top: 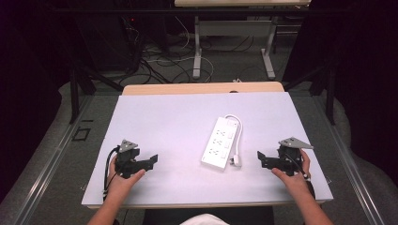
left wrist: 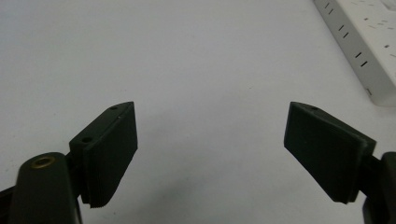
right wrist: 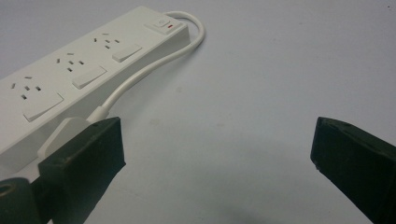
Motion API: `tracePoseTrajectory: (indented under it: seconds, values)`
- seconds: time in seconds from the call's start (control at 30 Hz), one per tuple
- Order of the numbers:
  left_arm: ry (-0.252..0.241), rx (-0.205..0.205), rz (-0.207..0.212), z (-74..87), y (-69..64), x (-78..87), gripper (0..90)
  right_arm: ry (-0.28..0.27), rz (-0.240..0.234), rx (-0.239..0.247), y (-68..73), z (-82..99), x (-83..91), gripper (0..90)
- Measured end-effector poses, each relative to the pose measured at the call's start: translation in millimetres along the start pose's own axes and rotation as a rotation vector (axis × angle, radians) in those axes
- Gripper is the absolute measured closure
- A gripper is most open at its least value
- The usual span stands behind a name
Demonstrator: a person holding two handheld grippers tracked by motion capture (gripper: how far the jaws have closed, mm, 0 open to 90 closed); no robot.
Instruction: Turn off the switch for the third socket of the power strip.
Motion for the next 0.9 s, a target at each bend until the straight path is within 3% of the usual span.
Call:
tracePoseTrajectory:
  seconds: [0.17, 0.53, 0.67, 0.7, 0.8, 0.9]
  values:
    - [-0.018, -0.009, 0.017, -10.3, -9.2, 5.3, 25.0, -0.004, 0.004, -0.009, -1.2, 0.3, 0.0, 2.2]
    - [-0.01, -0.017, 0.066, -27.4, -29.4, 0.1, 38.3, -0.004, 0.008, -0.024, -4.5, 0.6, 0.8, 2.2]
    - [-0.031, -0.007, 0.09, -35.4, -36.6, -3.7, 38.4, -0.003, 0.004, -0.033, -5.3, 1.4, 0.5, 2.2]
    - [-0.012, -0.008, 0.104, -36.9, -37.3, -2.7, 38.4, -0.011, 0.012, -0.027, -6.2, 1.3, 0.0, 2.2]
    - [-0.037, 0.009, 0.121, -42.9, -43.2, -5.4, 38.4, -0.006, 0.007, -0.028, -6.7, 1.4, 0.9, 2.2]
    - [-0.039, -0.007, 0.129, -49.8, -47.2, -7.5, 38.4, -0.003, 0.012, -0.033, -6.9, 1.4, 1.6, 2.2]
Point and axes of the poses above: each handheld gripper's, and its own axes: x roughly backward along the jaws, z roughly out of its underside, y roughly to its left, the point moved 4 cm from there along -x, roughly forward along the jaws, and after that the axes turned 6 degrees about -y, right-handed, at the moved point
